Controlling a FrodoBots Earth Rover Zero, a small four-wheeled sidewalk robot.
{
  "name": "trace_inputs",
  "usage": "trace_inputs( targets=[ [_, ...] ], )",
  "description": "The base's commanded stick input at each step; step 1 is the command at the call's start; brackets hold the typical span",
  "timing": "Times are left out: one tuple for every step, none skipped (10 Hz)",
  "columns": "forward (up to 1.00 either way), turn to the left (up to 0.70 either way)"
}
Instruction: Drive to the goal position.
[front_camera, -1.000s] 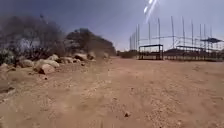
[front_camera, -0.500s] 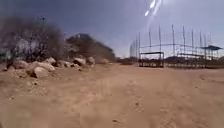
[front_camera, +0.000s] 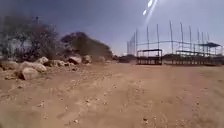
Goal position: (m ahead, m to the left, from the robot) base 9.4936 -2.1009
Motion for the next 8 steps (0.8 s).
trace_inputs(
  targets=[
    [1.00,0.00],
    [1.00,0.00],
    [1.00,0.00],
    [1.00,0.00],
    [1.00,0.00],
    [1.00,0.00],
    [1.00,0.00],
    [1.00,0.00]
  ],
)
